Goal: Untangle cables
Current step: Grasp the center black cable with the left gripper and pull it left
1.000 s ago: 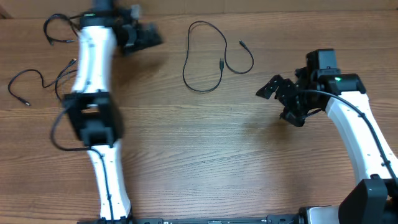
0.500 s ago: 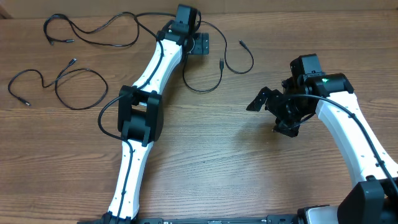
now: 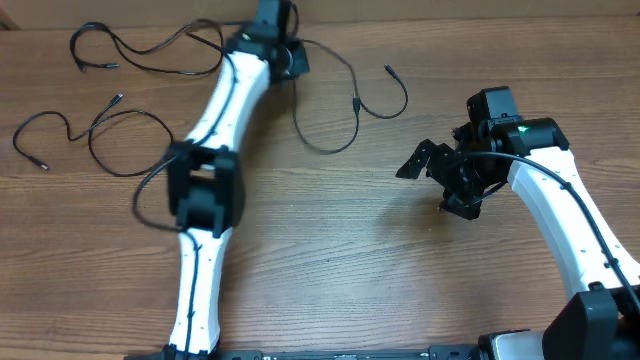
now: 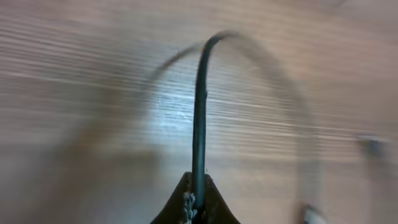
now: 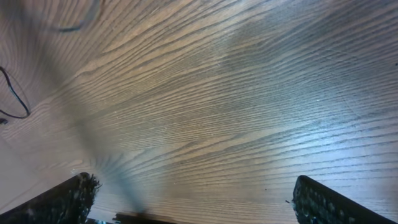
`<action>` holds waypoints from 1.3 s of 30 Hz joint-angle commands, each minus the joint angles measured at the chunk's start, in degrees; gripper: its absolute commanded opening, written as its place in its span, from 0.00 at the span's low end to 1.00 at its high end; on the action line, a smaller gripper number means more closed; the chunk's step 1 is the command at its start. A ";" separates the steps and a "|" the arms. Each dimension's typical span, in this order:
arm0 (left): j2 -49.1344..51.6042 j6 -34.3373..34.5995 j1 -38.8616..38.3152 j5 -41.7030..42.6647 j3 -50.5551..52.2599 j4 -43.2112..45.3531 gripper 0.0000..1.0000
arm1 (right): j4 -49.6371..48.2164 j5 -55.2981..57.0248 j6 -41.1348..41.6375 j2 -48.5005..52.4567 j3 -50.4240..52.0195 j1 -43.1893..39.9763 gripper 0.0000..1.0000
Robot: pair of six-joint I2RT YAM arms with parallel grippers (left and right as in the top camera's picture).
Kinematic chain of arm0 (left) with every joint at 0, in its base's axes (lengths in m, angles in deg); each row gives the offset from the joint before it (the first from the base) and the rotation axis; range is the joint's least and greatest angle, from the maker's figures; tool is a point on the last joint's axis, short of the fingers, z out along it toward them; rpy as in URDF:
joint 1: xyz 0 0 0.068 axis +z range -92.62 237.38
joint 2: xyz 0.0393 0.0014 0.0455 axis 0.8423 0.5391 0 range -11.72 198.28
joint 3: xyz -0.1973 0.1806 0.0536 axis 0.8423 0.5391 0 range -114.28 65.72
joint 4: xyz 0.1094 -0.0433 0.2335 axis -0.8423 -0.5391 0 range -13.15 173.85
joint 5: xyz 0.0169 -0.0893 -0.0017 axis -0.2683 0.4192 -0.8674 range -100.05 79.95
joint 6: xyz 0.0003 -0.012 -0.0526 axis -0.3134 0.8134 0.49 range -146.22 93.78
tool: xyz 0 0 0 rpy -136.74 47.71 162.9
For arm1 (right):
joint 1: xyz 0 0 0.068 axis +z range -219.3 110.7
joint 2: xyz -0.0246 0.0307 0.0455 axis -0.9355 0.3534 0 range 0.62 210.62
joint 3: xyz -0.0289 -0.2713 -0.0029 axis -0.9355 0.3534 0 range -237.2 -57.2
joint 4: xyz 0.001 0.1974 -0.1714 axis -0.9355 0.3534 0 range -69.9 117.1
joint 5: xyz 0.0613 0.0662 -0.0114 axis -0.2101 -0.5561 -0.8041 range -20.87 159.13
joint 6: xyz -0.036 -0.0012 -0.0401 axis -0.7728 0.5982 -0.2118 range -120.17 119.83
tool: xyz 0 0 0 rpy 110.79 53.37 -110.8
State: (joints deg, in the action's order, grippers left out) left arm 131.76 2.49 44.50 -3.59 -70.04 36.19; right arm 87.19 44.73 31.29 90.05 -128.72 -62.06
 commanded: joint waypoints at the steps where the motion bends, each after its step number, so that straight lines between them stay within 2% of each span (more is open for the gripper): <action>1: -18.93 3.41 2.54 9.46 -1.38 -4.98 0.04 | -0.52 0.28 -0.46 0.07 -1.20 0.26 1.00; 7: -36.65 -5.90 3.08 12.41 -1.38 -9.16 0.04 | -1.18 0.31 -0.48 0.07 -1.20 0.26 1.00; 13: -48.81 -6.01 5.20 10.97 -1.38 -9.29 0.04 | -1.42 0.33 -0.48 0.07 -1.20 0.26 1.00; 17: -54.38 -5.40 7.98 9.20 -1.38 -12.87 0.04 | -1.42 0.33 -0.48 0.07 -1.20 0.26 1.00; 19: -57.24 -1.92 10.23 1.01 -1.38 -18.08 0.04 | -1.42 0.33 -0.48 0.07 -1.20 0.26 1.00; 21: -59.69 4.98 14.38 -12.61 -1.38 -27.12 0.04 | -1.42 0.35 -0.50 0.07 -1.20 0.26 1.00; 25: -59.98 15.93 20.26 -24.02 -1.31 -37.51 0.04 | -1.40 0.35 -0.50 0.07 -1.18 0.26 1.00; 28: -59.17 21.55 25.79 -24.44 -1.31 -42.73 0.04 | -1.42 0.35 -0.50 0.07 -1.20 0.26 1.00; 34: -57.00 23.58 33.48 -17.27 -1.27 -46.23 0.04 | -1.40 0.35 -0.52 0.07 -1.20 0.26 1.00; 36: -56.26 27.08 36.35 -17.38 -1.18 -49.13 0.04 | -1.31 0.35 -0.52 0.07 -1.20 0.26 1.00; 39: -56.06 25.97 40.39 -14.75 1.38 -49.13 0.04 | -1.18 0.37 -0.55 0.07 -1.20 0.26 1.00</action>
State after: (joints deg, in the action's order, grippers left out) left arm 75.37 25.97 81.56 -20.93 -70.59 -12.66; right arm 86.10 44.70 31.29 90.16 -128.72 -62.08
